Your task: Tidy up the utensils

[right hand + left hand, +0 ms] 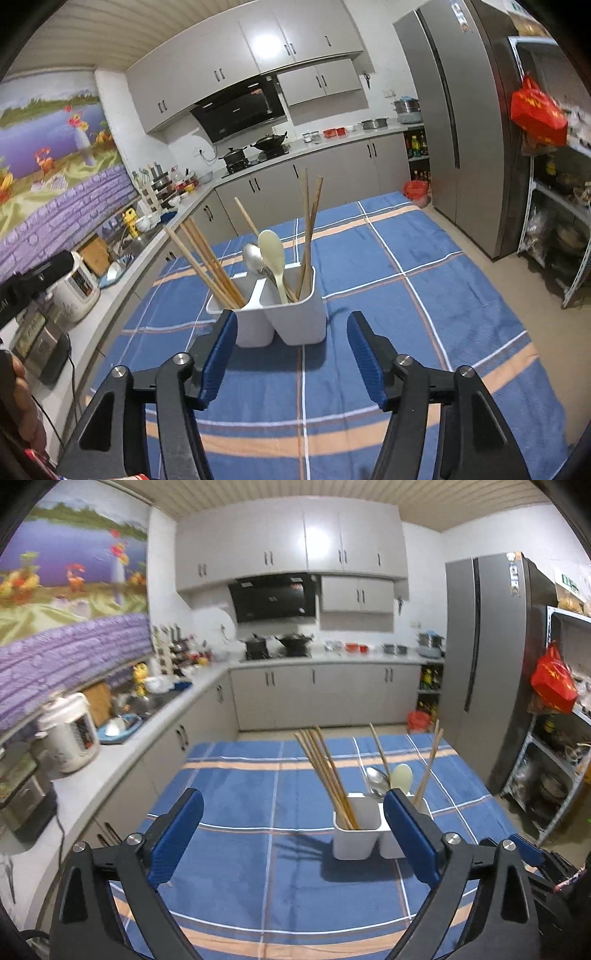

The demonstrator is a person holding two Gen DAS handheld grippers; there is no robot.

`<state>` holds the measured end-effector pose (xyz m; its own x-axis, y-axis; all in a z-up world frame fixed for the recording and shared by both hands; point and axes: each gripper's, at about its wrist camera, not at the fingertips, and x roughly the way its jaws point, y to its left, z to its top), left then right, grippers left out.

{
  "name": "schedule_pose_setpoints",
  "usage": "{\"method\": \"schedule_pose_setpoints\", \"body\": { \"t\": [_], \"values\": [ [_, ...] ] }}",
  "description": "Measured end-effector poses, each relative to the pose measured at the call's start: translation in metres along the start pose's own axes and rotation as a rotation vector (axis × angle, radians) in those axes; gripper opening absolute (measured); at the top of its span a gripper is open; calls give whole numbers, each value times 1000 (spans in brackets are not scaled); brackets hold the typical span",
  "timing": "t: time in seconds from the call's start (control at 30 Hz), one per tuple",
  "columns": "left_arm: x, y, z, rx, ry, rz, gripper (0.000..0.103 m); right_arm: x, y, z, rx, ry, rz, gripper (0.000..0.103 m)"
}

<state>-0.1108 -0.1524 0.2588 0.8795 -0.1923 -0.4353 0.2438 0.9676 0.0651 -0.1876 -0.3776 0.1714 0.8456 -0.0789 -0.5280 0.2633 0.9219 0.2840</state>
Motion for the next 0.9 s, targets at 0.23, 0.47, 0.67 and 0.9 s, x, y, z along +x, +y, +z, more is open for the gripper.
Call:
{"method": "schedule_pose_setpoints", "body": {
  "t": [0.23, 0.47, 0.67, 0.9],
  "values": [
    [-47, -4, -20, 38, -55, 19, 103, -27, 10, -16, -71, 3, -7, 77],
    [-61, -6, -45, 12, 8, 26, 103, -48, 3, -28, -72, 7, -7, 77],
    [-60, -12, -58, 14, 78, 16, 103, -59, -3, -32, -66, 8, -29, 78],
    [-58, -15, -68, -12, 152, -23, 103, -65, -5, -37, -72, 10, -39, 78]
  ]
}}
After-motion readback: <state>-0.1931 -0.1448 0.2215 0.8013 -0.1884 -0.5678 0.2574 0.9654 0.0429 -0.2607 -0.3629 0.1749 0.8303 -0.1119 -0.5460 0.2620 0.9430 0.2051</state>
